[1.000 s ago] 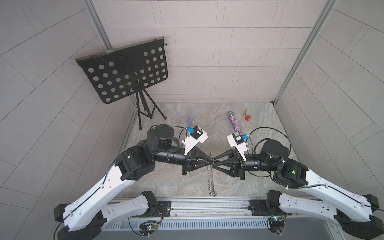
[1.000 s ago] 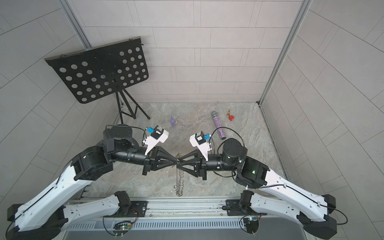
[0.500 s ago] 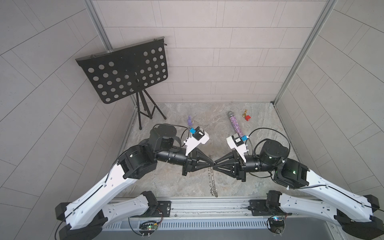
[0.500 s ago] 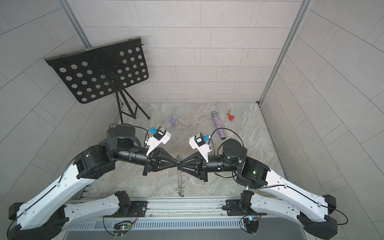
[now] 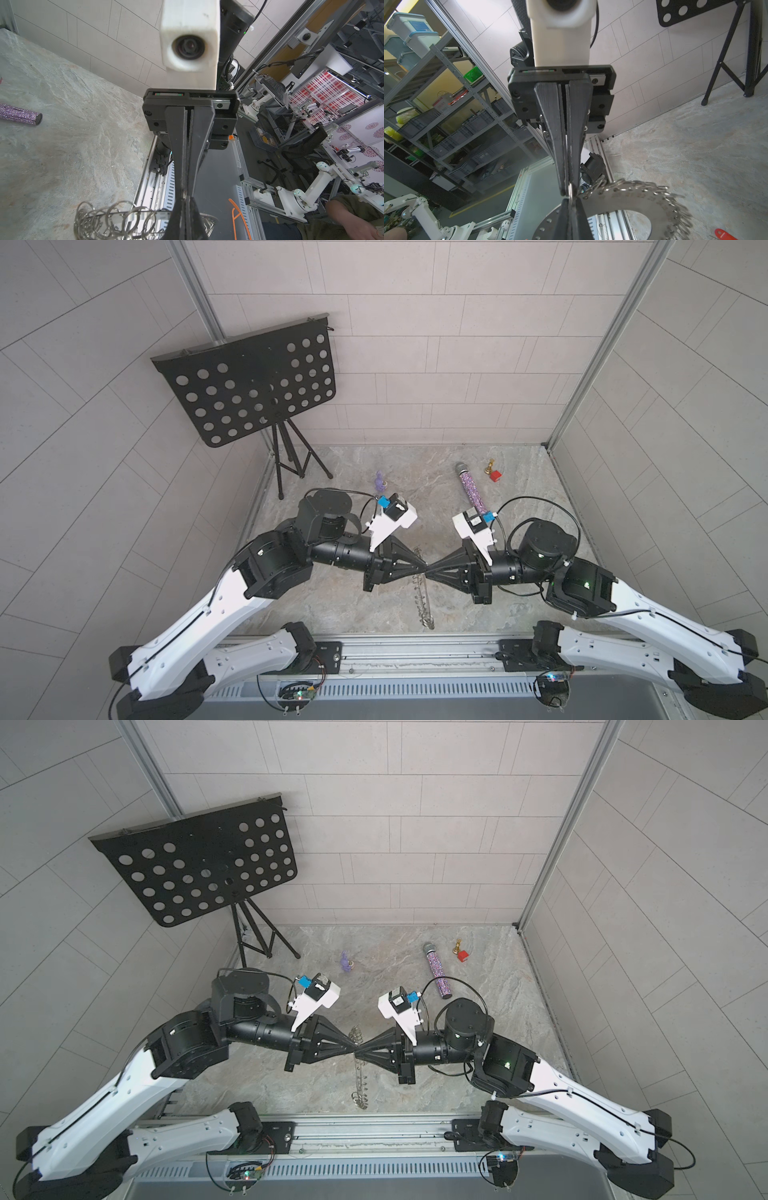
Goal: Attach keys to a key ring
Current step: Adjust the keyring.
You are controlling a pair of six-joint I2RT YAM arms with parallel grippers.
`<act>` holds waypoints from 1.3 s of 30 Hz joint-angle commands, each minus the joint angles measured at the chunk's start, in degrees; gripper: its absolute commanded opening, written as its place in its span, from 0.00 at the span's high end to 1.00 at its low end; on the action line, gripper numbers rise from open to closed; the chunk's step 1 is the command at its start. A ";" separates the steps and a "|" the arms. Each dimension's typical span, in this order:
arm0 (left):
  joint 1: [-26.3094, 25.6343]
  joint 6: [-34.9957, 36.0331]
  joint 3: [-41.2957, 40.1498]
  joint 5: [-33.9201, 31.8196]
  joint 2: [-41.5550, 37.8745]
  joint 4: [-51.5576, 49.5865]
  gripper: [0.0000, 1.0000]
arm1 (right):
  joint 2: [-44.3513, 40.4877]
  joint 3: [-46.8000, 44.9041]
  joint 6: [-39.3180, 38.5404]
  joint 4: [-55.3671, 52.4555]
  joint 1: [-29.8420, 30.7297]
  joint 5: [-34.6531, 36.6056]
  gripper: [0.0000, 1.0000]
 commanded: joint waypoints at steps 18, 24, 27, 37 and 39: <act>-0.28 -12.37 -12.32 -15.02 -13.86 26.60 0.74 | -3.09 -6.93 4.42 25.39 0.12 9.57 1.00; -0.28 -12.33 -12.74 -14.58 -11.93 30.67 0.75 | -1.83 -9.27 8.31 33.47 0.16 12.58 1.00; -0.30 -12.14 -12.92 -15.13 -11.49 31.61 0.75 | -1.42 -10.39 9.78 36.77 0.23 13.93 1.00; -0.28 -11.88 -13.60 -16.45 -11.38 32.13 0.75 | -0.20 -10.32 10.82 39.28 0.58 14.42 1.00; -0.33 -11.88 -13.50 -16.25 -10.55 32.19 0.75 | 0.10 -10.08 10.82 39.11 0.67 14.31 1.00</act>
